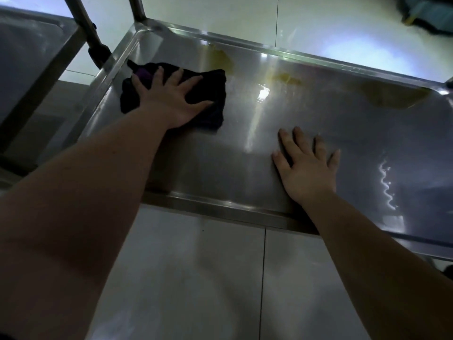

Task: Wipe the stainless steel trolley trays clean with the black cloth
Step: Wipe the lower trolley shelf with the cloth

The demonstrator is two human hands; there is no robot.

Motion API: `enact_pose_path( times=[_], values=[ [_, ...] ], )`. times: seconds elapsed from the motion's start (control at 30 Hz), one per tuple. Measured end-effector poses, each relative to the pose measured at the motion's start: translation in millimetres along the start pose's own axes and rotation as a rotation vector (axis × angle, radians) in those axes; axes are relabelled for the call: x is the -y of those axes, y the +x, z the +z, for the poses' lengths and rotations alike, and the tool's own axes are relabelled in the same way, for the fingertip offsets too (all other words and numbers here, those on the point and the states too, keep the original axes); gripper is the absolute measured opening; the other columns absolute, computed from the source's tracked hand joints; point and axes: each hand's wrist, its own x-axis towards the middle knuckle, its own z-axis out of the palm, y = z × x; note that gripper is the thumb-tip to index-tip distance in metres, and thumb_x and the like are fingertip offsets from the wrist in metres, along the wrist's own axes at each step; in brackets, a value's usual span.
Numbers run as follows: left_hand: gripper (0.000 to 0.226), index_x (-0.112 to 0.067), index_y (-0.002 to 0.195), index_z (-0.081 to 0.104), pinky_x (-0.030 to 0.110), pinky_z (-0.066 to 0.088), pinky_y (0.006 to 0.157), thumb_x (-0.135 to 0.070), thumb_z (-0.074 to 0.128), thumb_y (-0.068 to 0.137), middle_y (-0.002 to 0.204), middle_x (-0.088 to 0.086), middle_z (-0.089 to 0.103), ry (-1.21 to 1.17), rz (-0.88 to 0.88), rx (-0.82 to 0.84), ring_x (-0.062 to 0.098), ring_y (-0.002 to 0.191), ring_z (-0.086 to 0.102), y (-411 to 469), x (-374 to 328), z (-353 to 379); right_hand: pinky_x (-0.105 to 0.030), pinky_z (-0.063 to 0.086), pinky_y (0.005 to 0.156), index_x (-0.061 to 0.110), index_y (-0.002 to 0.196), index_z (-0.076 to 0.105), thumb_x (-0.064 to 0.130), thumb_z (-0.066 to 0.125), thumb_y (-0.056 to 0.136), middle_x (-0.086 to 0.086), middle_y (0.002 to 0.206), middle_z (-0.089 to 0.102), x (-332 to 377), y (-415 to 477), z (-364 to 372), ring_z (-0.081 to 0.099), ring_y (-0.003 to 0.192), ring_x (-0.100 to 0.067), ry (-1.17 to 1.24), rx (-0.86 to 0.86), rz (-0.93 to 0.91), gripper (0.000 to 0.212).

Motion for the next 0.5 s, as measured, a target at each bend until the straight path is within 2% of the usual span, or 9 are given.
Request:
enact_pose_path(
  times=[0.1,0.2,0.3,0.4,0.5],
  values=[
    [0.082,-0.059,0.147,0.004,0.072,-0.012,0.106,-0.093,0.014,0.073,0.165,-0.009,0.002,0.016,-0.001,0.006,0.028,0.15,-0.006,-2,-9,-1,-0.069,-0.013,0.108,0.049,0.151,-0.001,0.058,0.015,0.099,0.015,0.163,-0.007,19,10,-5,-0.014,0.149,-0.029,0.013,-0.01,-0.01,0.055],
    [0.08,-0.058,0.147,0.004,0.073,-0.012,0.106,-0.091,0.016,0.076,0.165,-0.008,0.002,0.009,-0.011,0.01,0.03,0.15,-0.007,-2,-9,-3,-0.061,-0.011,0.113,0.044,0.153,-0.005,0.056,0.016,0.101,0.012,0.163,-0.009,67,35,-6,-0.017,0.149,-0.025,0.051,-0.082,-0.176,0.057],
    [0.079,-0.057,0.148,0.003,0.074,-0.01,0.106,-0.09,0.017,0.077,0.165,-0.006,0.001,0.018,-0.001,0.021,0.031,0.15,-0.007,-5,-11,-2,-0.06,-0.009,0.115,0.043,0.154,-0.006,0.053,0.012,0.102,0.009,0.164,-0.009,100,52,3,-0.015,0.149,-0.03,0.085,-0.011,-0.132,0.056],
    [0.08,-0.056,0.148,0.002,0.074,-0.009,0.106,-0.089,0.015,0.077,0.165,-0.006,0.001,0.02,0.049,0.033,0.032,0.15,-0.007,-22,-16,2,-0.063,-0.006,0.115,0.043,0.153,-0.005,0.052,0.008,0.101,0.008,0.164,-0.01,98,52,11,-0.01,0.15,-0.032,-0.021,-0.011,-0.105,0.055],
    [0.083,-0.057,0.147,0.001,0.074,-0.008,0.106,-0.09,0.008,0.072,0.165,-0.008,0.003,0.021,0.097,0.013,0.03,0.15,-0.005,-63,-6,6,-0.063,-0.006,0.114,0.044,0.153,-0.003,0.052,0.009,0.102,0.009,0.164,-0.008,94,50,11,-0.01,0.15,-0.032,0.004,-0.024,-0.123,0.054]
  ],
)
